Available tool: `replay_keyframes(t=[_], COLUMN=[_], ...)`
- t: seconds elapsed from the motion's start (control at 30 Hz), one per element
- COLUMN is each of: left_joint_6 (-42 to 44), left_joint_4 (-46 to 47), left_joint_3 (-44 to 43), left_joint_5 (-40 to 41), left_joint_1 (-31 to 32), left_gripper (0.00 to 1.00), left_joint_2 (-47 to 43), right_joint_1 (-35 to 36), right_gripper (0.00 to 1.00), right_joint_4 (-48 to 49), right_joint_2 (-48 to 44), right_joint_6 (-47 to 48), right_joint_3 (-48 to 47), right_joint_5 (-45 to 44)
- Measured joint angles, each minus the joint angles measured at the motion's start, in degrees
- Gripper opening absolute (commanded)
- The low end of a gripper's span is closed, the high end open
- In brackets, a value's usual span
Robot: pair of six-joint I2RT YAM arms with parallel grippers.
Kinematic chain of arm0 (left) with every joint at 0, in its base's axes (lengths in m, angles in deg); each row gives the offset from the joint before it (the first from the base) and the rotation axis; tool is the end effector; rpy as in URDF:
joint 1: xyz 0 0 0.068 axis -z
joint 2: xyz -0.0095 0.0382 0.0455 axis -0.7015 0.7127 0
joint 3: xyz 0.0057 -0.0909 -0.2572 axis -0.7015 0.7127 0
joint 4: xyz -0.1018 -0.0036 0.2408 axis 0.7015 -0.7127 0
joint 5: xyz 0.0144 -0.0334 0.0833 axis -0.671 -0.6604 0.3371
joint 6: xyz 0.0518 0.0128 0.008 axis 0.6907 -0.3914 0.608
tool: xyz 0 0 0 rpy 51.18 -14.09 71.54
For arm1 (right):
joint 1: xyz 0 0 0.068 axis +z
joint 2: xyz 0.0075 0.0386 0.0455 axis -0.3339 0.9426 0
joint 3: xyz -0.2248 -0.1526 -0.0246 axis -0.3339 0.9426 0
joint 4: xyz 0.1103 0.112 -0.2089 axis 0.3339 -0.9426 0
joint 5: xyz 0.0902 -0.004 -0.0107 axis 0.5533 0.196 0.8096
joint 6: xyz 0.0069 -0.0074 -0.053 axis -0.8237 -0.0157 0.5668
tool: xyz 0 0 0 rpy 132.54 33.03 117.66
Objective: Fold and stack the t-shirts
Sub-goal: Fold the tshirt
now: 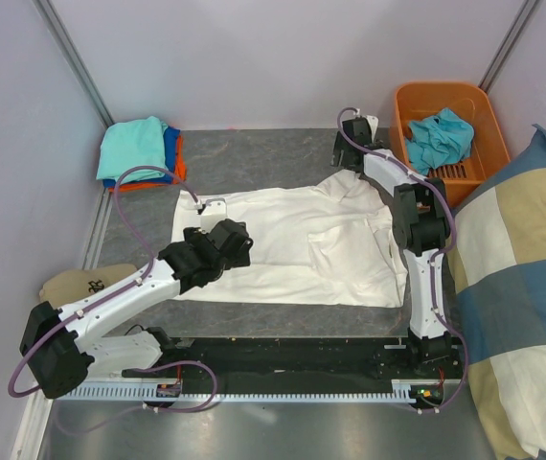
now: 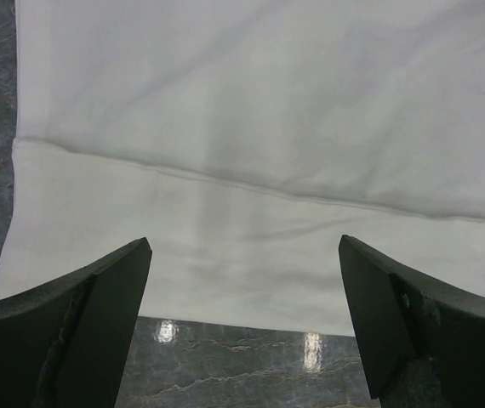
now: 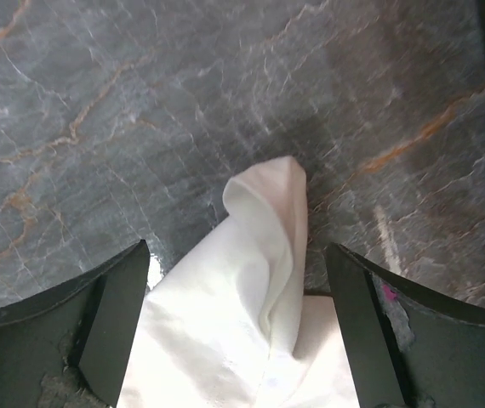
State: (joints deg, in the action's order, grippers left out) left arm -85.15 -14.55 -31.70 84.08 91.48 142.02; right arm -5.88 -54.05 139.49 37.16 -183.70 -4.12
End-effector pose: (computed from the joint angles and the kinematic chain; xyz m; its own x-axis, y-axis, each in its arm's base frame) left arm 0.1653 -0.1474 0.2555 -0.6677 -0.0977 -0.7380 -0.0917 0.9946 -0.0488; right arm 0.5138 0.1124 0.1746 -0.6452 0.2092 -0.7348 0.2626 0.9639 0.0439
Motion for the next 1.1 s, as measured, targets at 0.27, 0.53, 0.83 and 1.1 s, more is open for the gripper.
replay_keyframes(t=[0.27, 0.53, 0.83, 1.1], left_joint_6=[0.00, 0.00, -0.02, -0.37], left_joint_4=[-0.02, -0.02, -0.04, -0.11], left_joint_3=[0.00, 0.00, 0.00, 0.72], left_joint_5=[-0.13, -0.17, -0.31, -0.35], left_joint_1=[-0.33, -0.59, -0.87, -0.96], left_gripper=[1.00, 1.00, 1.00, 1.00], left_joint_2=[0.66, 0.66, 0.66, 0.52], right_joint_1=[-0.70, -2.14, -2.64, -2.60], right_gripper=[0.77, 0.57, 0.57, 0.50], right_joint_4=[0.15, 0.20, 0.46, 0.59], right_joint_2=[0.00, 0.00, 0.46, 1.01], right_joint_6=[1.64, 2.03, 2.01, 2.01], right_joint_3=[-2.38, -2.71, -2.71, -2.71], right_joint_5=[-1.49, -1.38, -0.20, 1.16])
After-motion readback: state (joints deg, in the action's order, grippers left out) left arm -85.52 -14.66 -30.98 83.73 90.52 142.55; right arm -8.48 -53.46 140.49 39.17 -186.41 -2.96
